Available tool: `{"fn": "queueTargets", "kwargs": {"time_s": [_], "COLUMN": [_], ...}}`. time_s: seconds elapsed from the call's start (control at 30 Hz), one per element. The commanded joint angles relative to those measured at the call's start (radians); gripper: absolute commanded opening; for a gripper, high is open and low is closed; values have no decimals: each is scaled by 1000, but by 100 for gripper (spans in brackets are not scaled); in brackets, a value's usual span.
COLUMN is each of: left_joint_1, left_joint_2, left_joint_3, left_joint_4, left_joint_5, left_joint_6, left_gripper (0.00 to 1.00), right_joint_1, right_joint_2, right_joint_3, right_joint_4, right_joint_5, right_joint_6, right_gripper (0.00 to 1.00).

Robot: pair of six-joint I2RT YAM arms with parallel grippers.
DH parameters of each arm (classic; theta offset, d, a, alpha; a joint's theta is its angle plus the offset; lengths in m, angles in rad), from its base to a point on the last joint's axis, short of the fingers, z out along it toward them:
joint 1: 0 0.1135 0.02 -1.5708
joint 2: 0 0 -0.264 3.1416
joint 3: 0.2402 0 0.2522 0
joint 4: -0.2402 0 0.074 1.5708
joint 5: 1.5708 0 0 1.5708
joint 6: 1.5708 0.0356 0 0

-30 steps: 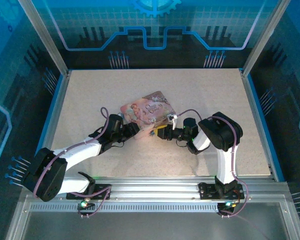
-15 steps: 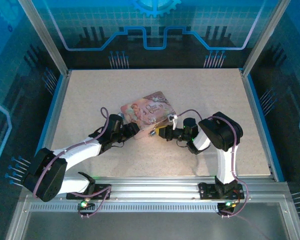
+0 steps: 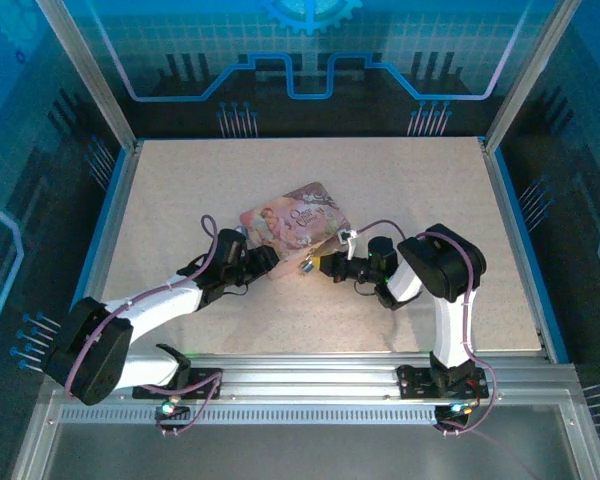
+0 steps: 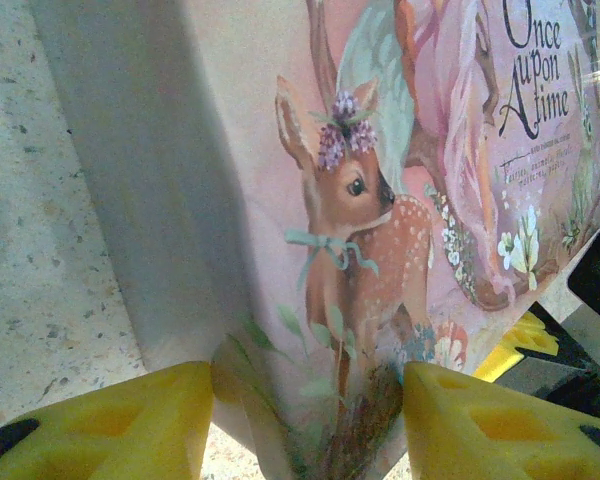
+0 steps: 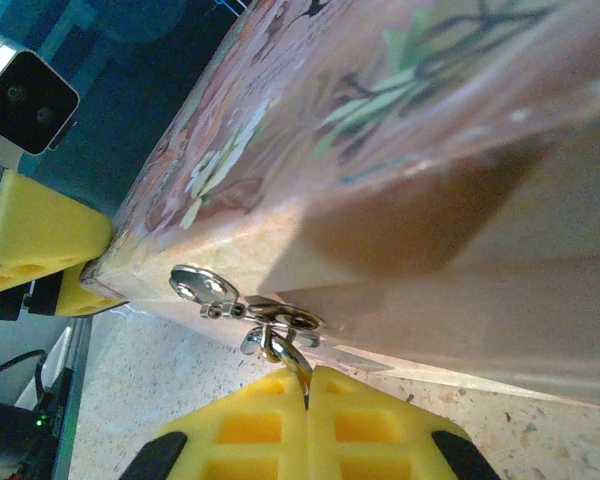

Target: Unlock a padlock with a key

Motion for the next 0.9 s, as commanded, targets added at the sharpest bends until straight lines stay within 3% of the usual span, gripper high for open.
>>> {"fn": "queueTargets", "kwargs": {"time_s": [0.0, 0.87], "left_joint_1": [-17, -16], "left_joint_2": [-3, 7], "left_joint_3": [-18, -27], "left_joint_4": [-96, -74], "left_joint_5": [6, 14], "left_joint_6": [-4, -4], "left_gripper": [52, 53], "right_joint_1": [-11, -57], "right_joint_2": [15, -31], "right_joint_3": [-11, -37], "right_joint_4": [90, 105], "right_joint_5": [20, 72], "right_joint_6": [49, 255], "right_gripper": [5, 3]}}
